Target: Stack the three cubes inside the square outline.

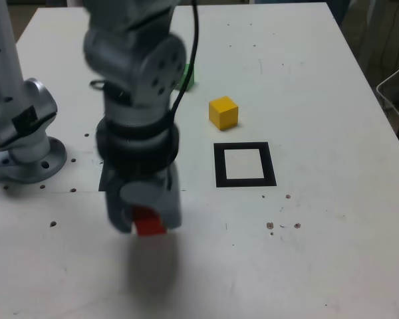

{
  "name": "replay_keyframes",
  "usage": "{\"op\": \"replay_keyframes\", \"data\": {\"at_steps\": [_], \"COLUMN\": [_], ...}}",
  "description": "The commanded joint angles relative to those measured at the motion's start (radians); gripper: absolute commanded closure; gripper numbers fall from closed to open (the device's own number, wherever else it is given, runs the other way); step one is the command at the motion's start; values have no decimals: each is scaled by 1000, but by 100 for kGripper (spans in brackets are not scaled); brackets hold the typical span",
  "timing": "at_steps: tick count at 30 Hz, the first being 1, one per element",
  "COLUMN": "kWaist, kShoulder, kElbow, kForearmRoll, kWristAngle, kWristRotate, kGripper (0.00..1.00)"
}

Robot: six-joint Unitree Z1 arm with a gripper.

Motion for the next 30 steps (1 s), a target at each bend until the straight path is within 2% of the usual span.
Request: {"op": "replay_keyframes", "data": {"at_steps": [1, 7, 16, 21, 30], "kWaist": [44, 199, 415, 464, 501], "kShoulder": [-1, 24, 59, 86, 154], "kElbow": [-15, -60, -139, -161, -213], "kForearmRoll": [12, 37, 84, 87, 52], "kWristAngle": [18, 50, 57, 70, 75], "kWristRotate": [58, 233, 469, 522, 545], "kGripper": [81, 81, 81, 81, 81]}}
